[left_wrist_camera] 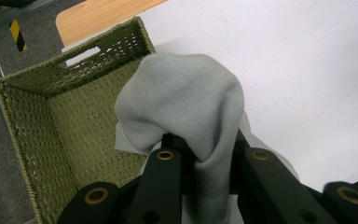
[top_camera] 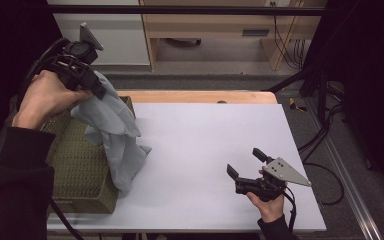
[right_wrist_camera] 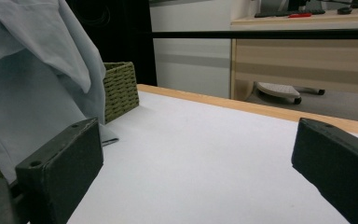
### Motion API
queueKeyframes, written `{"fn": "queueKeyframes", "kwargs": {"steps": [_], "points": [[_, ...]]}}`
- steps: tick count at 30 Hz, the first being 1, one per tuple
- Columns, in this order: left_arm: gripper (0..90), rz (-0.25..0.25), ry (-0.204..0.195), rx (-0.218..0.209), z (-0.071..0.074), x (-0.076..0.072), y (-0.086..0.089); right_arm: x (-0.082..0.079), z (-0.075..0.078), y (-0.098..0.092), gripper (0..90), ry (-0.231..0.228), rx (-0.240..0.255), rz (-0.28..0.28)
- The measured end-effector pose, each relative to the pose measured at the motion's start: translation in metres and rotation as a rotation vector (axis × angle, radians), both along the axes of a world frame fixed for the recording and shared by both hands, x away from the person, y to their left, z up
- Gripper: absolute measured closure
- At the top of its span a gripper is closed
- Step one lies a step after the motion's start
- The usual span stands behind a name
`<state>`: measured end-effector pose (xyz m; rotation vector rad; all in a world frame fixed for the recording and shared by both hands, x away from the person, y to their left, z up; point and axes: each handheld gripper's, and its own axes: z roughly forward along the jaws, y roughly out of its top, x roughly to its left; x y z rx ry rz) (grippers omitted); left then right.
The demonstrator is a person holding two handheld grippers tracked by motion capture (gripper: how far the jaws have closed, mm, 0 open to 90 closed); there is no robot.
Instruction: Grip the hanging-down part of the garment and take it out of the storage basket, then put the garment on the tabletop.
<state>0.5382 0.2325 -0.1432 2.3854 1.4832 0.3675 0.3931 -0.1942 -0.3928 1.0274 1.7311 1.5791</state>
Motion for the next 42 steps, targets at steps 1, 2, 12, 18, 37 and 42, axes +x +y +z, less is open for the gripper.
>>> {"fn": "queueKeyframes", "kwargs": {"steps": [1, 2, 12, 18, 37, 42], "points": [[80.9, 0.001, -0.002, 0.000, 0.000, 0.000, 0.000, 0.000, 0.000, 0.000, 2.3, 0.000, 0.000, 0.000], [81.0, 0.002, -0.003, -0.003, 0.000, 0.000, 0.001, -0.001, -0.001, -0.002, 2.2, 0.002, -0.006, 0.000], [80.9, 0.003, -0.003, -0.006, -0.001, 0.001, 0.003, -0.011, -0.020, -0.017, 0.4, -0.008, -0.007, -0.054], [80.9, 0.001, 0.001, -0.005, -0.002, 0.002, 0.003, -0.013, -0.026, -0.019, 0.3, 0.007, 0.015, -0.076], [80.9, -0.008, 0.004, 0.005, 0.000, 0.002, -0.004, -0.014, -0.035, -0.018, 0.3, 0.025, 0.013, -0.062], [81.0, -0.027, -0.003, 0.004, 0.006, 0.000, -0.013, -0.014, -0.035, -0.018, 0.3, 0.029, 0.004, -0.057]]}}
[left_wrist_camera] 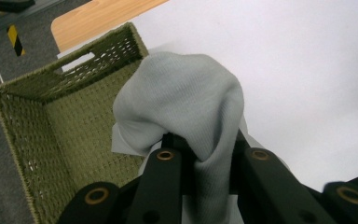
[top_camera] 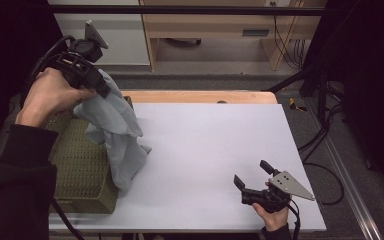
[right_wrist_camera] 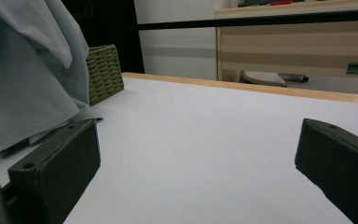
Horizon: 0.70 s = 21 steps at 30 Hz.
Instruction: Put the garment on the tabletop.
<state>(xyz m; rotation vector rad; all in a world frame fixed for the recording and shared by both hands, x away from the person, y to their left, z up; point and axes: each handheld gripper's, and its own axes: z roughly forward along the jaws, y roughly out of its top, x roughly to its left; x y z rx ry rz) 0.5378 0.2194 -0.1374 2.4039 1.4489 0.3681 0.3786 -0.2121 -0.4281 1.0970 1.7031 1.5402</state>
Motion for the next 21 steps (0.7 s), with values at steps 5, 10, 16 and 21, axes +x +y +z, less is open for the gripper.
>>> {"fn": "queueKeyframes", "kwargs": {"steps": [5, 10, 16, 21], "points": [[81.1, -0.032, -0.011, 0.015, 0.008, -0.004, -0.013, 0.000, 0.000, -0.001, 0.3, 0.000, 0.004, 0.005], [81.1, -0.071, -0.019, 0.021, 0.015, -0.007, -0.031, -0.001, 0.001, -0.002, 0.3, 0.001, 0.012, 0.005], [81.2, -0.132, -0.033, 0.028, 0.021, -0.012, -0.059, -0.002, 0.003, -0.003, 0.3, -0.001, 0.012, 0.009], [81.2, -0.198, -0.050, 0.036, 0.025, -0.018, -0.088, -0.002, 0.004, -0.004, 0.4, -0.014, 0.006, 0.008]]}}
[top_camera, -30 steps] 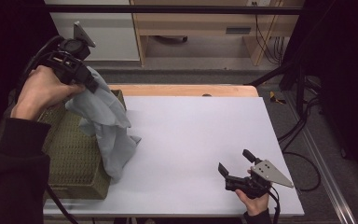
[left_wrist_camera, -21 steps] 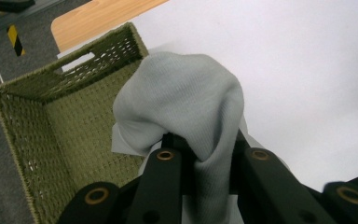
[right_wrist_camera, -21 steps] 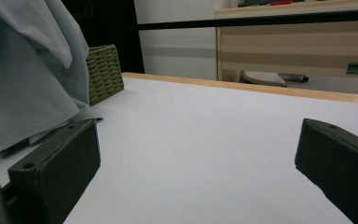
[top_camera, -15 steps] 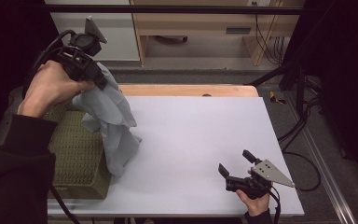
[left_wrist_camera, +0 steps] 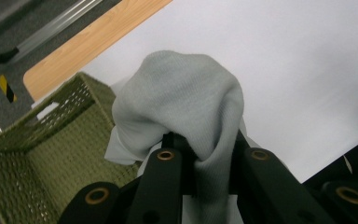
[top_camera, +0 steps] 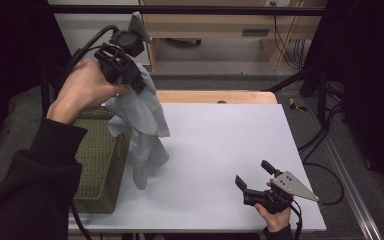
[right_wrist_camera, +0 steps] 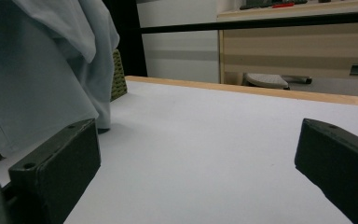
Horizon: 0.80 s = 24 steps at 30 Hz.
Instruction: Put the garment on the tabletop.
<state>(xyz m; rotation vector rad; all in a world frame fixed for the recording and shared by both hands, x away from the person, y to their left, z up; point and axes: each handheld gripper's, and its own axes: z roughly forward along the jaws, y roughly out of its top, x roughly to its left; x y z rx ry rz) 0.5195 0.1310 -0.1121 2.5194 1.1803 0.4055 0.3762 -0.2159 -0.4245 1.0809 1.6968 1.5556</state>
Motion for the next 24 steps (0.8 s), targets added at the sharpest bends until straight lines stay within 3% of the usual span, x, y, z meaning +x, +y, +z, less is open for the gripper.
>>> {"fn": "queueKeyframes", "kwargs": {"steps": [1, 2, 3, 6, 8, 9, 13, 21, 24], "points": [[81.2, -0.011, 0.000, -0.001, 0.000, -0.001, -0.004, 0.000, 0.000, -0.001, 0.4, -0.005, -0.005, 0.003], [81.2, -0.019, -0.007, -0.004, 0.001, -0.003, -0.010, -0.002, 0.001, 0.001, 0.4, 0.027, 0.027, 0.005], [81.2, -0.034, -0.006, -0.009, 0.001, -0.004, -0.014, 0.000, 0.000, 0.000, 0.4, -0.003, 0.011, 0.007], [81.2, -0.070, -0.021, -0.025, 0.002, -0.007, -0.031, -0.001, 0.001, 0.000, 0.5, -0.006, 0.000, 0.009], [81.2, -0.086, -0.025, -0.034, 0.002, -0.008, -0.037, -0.003, 0.003, 0.001, 0.5, 0.015, 0.027, 0.011], [81.2, -0.094, -0.024, -0.039, 0.001, -0.008, -0.041, -0.002, 0.002, 0.000, 0.4, -0.006, 0.013, 0.011], [81.3, -0.125, -0.028, -0.043, -0.005, -0.007, -0.056, -0.003, 0.003, 0.001, 0.5, 0.004, 0.020, 0.004], [81.2, -0.172, -0.019, -0.032, -0.034, 0.002, -0.075, -0.003, 0.004, -0.001, 0.5, -0.003, 0.011, 0.008], [81.2, -0.183, 0.001, -0.036, -0.051, 0.006, -0.079, -0.002, 0.003, -0.001, 0.5, -0.009, 0.015, 0.013]]}}
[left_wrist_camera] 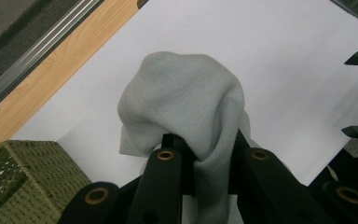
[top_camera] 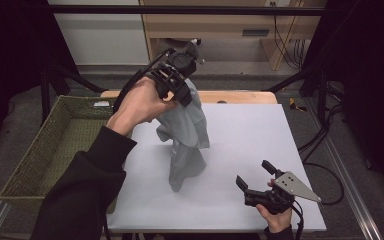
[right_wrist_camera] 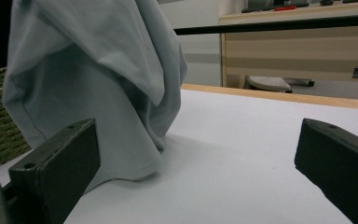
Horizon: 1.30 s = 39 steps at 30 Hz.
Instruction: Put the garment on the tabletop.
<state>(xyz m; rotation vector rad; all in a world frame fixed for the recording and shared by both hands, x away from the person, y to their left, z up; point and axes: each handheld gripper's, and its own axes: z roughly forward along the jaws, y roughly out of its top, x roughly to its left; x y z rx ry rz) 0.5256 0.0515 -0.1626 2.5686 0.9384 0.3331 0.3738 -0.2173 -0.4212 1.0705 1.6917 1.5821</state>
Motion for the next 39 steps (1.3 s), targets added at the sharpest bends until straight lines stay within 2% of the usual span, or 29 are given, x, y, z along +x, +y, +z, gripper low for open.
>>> {"fn": "queueKeyframes", "kwargs": {"steps": [5, 11, 12, 17, 18, 19, 21, 25, 26, 27, 28, 30, 32, 34, 39], "points": [[81.1, -0.012, 0.027, 0.000, -0.023, 0.006, -0.004, 0.000, 0.000, 0.000, 0.5, 0.007, 0.003, -0.002], [81.0, -0.024, 0.036, 0.001, -0.051, 0.012, -0.009, 0.000, -0.001, 0.002, 0.5, 0.014, 0.004, -0.006], [81.0, -0.024, 0.044, -0.011, -0.057, 0.015, -0.009, 0.000, -0.001, 0.001, 0.5, 0.006, -0.008, 0.003], [80.7, -0.032, 0.080, -0.009, -0.078, 0.020, -0.013, 0.000, -0.001, 0.001, 0.5, 0.010, 0.004, -0.003], [80.7, -0.042, 0.077, 0.003, -0.082, 0.020, -0.013, 0.000, -0.001, 0.001, 0.5, 0.016, 0.007, -0.004], [80.7, -0.042, 0.087, -0.003, -0.087, 0.021, -0.014, 0.000, -0.001, 0.001, 0.6, 0.017, 0.006, -0.002], [80.7, -0.044, 0.082, -0.012, -0.097, 0.021, -0.014, -0.001, -0.001, 0.000, 0.6, 0.021, 0.006, 0.000], [80.6, -0.054, 0.085, -0.019, -0.109, 0.023, -0.014, -0.001, -0.001, 0.001, 0.6, 0.022, 0.009, -0.001], [80.5, -0.052, 0.097, -0.027, -0.112, 0.024, -0.013, -0.001, -0.001, 0.000, 0.6, 0.022, 0.009, 0.000], [80.1, -0.054, 0.099, -0.026, -0.115, 0.024, -0.013, -0.002, 0.000, 0.001, 0.7, 0.048, 0.031, 0.001], [80.0, -0.053, 0.099, -0.029, -0.118, 0.024, -0.013, -0.001, -0.001, 0.000, 0.6, 0.027, 0.003, -0.005], [79.6, -0.047, 0.109, -0.040, -0.126, 0.024, -0.013, -0.002, 0.000, 0.001, 0.6, 0.047, 0.031, 0.002], [79.1, -0.051, 0.115, -0.042, -0.132, 0.025, -0.013, -0.002, 0.000, 0.002, 0.7, 0.039, 0.035, 0.003], [78.6, -0.058, 0.128, -0.053, -0.140, 0.025, -0.013, 0.000, -0.001, 0.001, 0.7, 0.020, 0.003, -0.003], [78.0, -0.074, 0.150, -0.065, -0.158, 0.024, -0.014, 0.000, -0.002, 0.000, 0.6, 0.021, 0.003, -0.003]]}}
